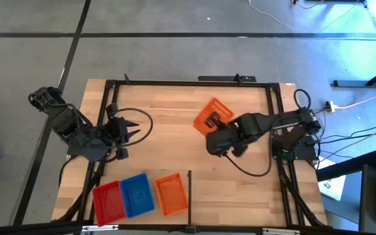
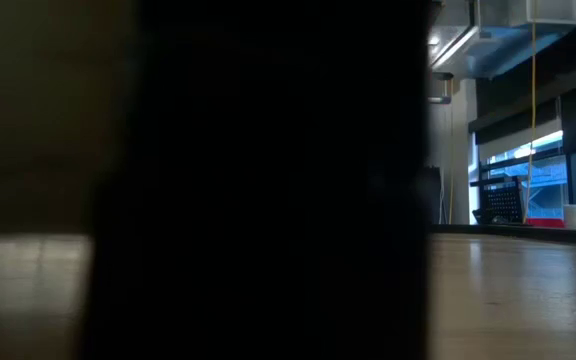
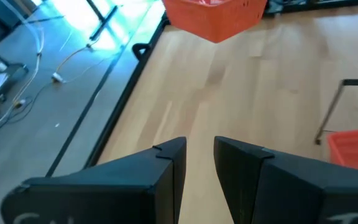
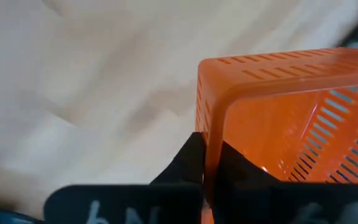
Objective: Stack baskets on shelf by color
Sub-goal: Stack the orange bin on top of the orange bin on the shelf
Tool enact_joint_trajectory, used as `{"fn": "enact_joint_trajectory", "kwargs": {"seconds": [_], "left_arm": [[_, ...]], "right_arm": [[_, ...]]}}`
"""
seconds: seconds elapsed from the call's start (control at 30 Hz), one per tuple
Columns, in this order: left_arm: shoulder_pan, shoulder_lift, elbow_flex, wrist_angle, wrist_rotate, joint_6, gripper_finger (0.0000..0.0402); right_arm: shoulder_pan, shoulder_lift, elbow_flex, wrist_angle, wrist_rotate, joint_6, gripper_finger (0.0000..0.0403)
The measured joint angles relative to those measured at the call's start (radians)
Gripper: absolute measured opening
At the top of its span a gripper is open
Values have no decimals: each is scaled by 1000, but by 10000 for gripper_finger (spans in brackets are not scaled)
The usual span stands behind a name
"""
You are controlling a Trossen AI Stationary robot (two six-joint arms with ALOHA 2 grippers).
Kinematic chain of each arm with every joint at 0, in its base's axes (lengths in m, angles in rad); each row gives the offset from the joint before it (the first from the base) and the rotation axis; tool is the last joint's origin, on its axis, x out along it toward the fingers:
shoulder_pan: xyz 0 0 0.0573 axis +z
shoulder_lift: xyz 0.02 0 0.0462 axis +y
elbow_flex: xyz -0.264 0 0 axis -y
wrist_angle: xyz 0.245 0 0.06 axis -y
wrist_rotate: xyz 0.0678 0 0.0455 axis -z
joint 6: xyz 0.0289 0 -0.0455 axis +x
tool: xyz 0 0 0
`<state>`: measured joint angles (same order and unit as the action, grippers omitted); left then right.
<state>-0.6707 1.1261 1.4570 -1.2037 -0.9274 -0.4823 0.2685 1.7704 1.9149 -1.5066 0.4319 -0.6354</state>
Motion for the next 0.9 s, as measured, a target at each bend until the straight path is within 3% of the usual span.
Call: {"fn": "enact_joint_trajectory", "kwargs": {"seconds": [0.17,0.4,0.7,0.9], "left_arm": [[80,-1,0,0,28,-2,75],[174,-1,0,18,127,57,75],[266,55,1,310,134,749,75],[329,133,1,492,134,1055,75]], "right_arm": [[-46,80,117,0,109,-200,0],[-83,151,236,2,128,-403,0],[-108,174,270,8,217,-576,0],[-113,174,270,12,249,-578,0]]}}
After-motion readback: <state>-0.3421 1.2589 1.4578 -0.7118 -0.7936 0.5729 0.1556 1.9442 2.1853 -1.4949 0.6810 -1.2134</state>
